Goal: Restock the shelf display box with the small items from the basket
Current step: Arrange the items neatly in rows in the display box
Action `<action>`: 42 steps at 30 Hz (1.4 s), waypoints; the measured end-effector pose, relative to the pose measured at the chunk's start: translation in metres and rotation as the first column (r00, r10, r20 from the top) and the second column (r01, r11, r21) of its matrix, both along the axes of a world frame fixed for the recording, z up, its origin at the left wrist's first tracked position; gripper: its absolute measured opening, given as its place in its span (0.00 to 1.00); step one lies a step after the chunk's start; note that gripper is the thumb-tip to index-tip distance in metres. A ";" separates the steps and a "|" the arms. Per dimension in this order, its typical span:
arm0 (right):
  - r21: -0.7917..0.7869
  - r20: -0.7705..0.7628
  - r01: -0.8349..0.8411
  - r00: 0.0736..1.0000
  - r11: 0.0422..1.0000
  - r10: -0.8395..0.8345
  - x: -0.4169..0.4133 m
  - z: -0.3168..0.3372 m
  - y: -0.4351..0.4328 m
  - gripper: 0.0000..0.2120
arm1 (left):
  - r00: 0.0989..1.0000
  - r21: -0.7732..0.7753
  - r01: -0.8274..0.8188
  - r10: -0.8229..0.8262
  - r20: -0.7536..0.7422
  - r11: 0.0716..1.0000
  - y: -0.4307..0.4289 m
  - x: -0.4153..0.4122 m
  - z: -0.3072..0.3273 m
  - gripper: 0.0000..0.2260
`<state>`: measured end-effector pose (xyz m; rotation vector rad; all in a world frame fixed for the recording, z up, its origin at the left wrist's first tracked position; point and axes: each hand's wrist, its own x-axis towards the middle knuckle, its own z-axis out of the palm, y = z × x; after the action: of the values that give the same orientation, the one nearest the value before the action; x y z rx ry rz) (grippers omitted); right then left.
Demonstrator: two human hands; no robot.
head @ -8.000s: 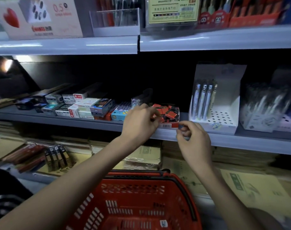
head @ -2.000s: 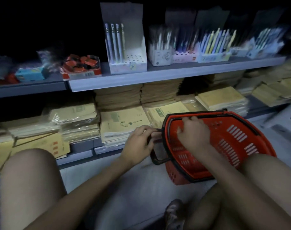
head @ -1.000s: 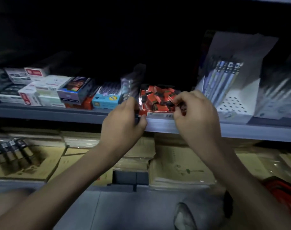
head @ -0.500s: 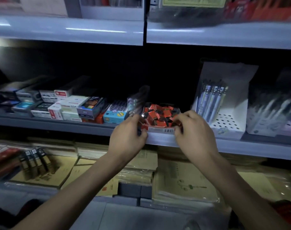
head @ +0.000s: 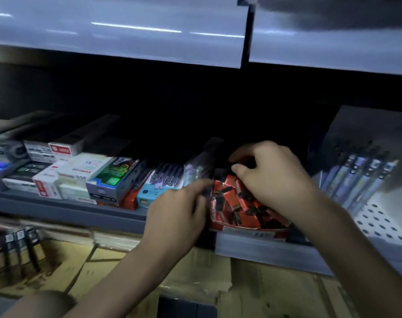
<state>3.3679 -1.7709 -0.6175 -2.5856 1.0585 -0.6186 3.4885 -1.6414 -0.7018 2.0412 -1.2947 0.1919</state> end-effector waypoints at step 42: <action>0.057 -0.388 -0.005 0.921 0.998 0.027 0.015 -0.007 -0.008 0.20 | 0.986 0.304 -0.036 -0.016 0.167 0.952 -0.015 -0.007 -0.003 0.22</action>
<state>3.3828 -1.7789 -0.6249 -2.7293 1.1452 -0.0626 3.4815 -1.6561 -0.7047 2.3349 -1.4947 0.1796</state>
